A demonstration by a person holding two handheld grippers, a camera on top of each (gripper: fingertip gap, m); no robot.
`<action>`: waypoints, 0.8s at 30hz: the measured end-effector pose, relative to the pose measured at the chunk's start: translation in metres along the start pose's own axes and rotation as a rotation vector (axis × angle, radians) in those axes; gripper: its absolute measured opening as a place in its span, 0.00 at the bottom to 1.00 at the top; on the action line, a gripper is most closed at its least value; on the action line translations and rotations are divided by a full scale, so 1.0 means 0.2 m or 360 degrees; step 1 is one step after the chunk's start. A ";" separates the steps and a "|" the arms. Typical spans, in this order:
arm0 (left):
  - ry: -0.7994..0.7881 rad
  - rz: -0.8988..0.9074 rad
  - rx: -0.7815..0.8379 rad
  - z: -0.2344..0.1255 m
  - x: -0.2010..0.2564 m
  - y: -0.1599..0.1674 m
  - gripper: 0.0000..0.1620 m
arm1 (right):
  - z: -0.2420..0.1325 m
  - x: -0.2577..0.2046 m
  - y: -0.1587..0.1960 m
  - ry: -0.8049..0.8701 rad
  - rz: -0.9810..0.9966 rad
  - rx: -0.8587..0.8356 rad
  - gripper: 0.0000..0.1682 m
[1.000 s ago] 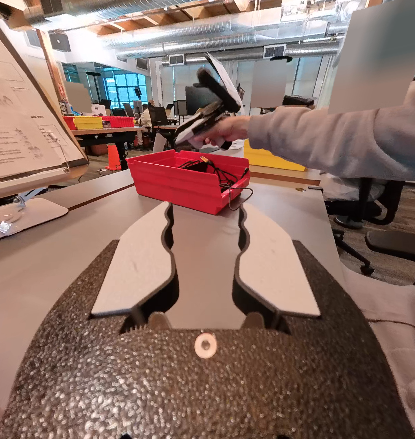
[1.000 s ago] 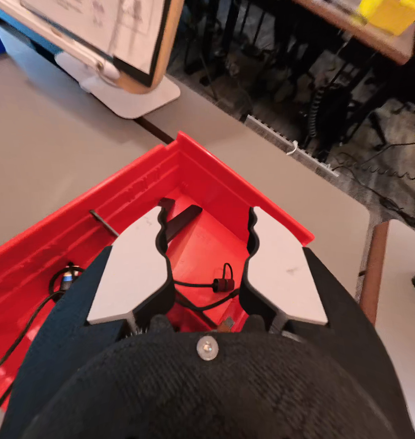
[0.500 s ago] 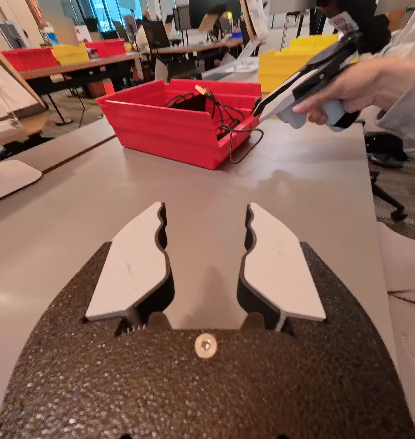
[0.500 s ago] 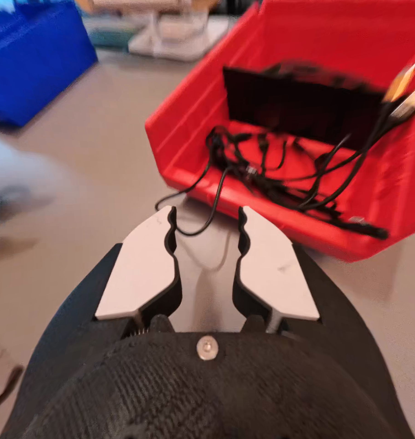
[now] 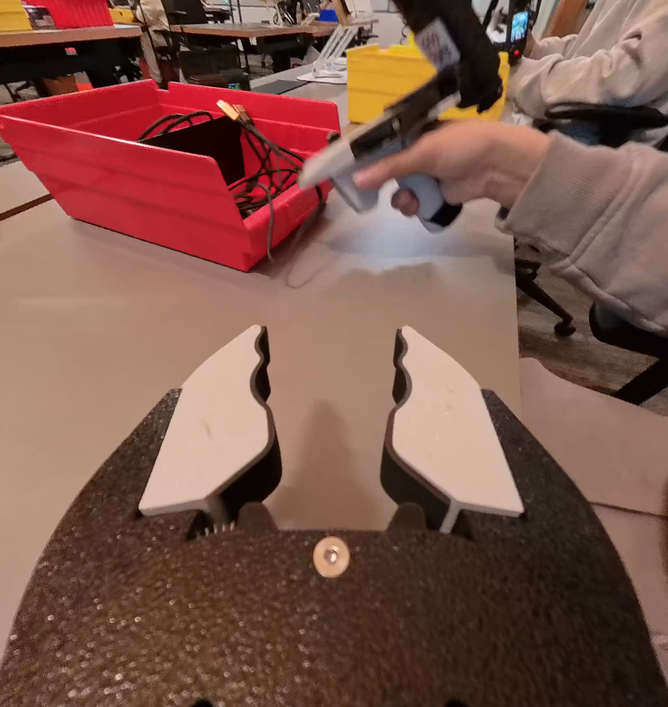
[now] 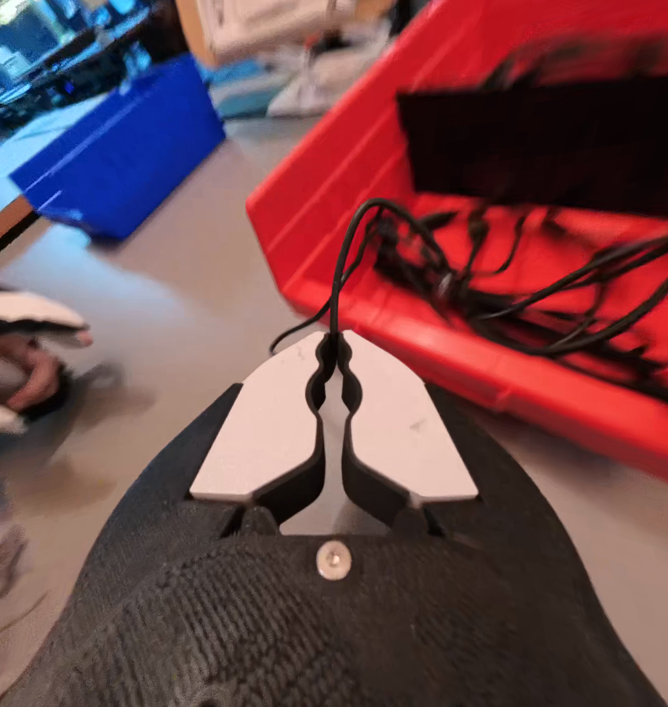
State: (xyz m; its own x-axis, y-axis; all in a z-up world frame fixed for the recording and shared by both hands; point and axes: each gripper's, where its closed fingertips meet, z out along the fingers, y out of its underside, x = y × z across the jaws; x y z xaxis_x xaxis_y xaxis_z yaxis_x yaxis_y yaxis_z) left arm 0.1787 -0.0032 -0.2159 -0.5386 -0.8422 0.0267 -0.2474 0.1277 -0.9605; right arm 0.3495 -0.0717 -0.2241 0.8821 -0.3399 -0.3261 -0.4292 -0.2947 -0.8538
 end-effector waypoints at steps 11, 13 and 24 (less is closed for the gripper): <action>0.0022 0.0050 -0.0051 -0.06 0.07 0.01 0.37 | 0.21 0.38 -0.37 0.0441 -0.0724 -0.0268 0.10; -0.0013 0.0085 -0.0069 -0.08 0.05 0.01 0.37 | 0.20 0.38 -0.33 0.0485 -0.0781 -0.0299 0.26; 0.0033 0.0063 -0.0094 0.01 0.02 -0.02 0.36 | 0.00 0.45 -0.33 0.0722 -0.0907 -0.0122 0.21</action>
State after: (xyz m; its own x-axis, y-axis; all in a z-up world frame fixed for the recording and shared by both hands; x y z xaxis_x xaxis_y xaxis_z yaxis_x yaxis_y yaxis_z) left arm 0.1794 -0.0092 -0.2123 -0.5654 -0.8248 -0.0048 -0.2721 0.1921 -0.9429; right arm 0.4569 -0.0831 -0.1970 0.8127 -0.4464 0.3746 0.0454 -0.5923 -0.8044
